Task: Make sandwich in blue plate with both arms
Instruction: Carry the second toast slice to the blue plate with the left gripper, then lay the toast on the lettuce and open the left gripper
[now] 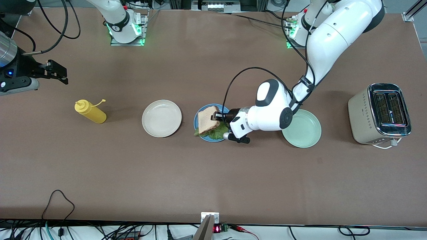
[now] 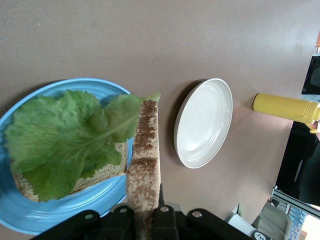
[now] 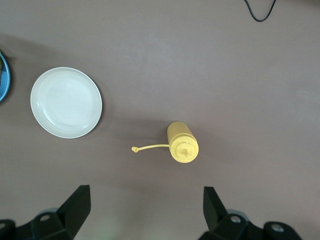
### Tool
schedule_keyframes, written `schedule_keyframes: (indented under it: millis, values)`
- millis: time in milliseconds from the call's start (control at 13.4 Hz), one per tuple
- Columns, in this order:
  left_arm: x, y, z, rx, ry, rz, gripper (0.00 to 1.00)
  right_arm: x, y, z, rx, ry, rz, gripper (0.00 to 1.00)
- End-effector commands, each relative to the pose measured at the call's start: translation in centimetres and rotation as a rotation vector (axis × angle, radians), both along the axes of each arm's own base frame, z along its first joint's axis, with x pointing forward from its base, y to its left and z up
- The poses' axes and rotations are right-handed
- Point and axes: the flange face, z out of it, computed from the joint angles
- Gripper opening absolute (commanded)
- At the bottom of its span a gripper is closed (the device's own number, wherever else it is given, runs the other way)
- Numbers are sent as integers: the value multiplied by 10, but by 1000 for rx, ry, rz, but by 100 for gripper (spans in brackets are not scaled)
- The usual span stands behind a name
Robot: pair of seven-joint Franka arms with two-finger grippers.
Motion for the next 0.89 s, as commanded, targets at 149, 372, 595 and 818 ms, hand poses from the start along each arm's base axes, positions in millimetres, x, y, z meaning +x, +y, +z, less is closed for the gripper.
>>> schedule_keyframes:
  millis: [149,372,595,818]
  values:
    - [4,11,-43,-21,42,7,11,8,-9,-19,6,41,-156,100]
    - [12,27,-58,-5,26,5,23,11,-2,-21,2,31,-160,100]
    - [26,48,-59,-3,-37,-13,100,10,-1,-17,15,25,-242,100]
    - [47,84,-43,-27,-132,-37,100,4,-1,-14,9,44,-261,100]
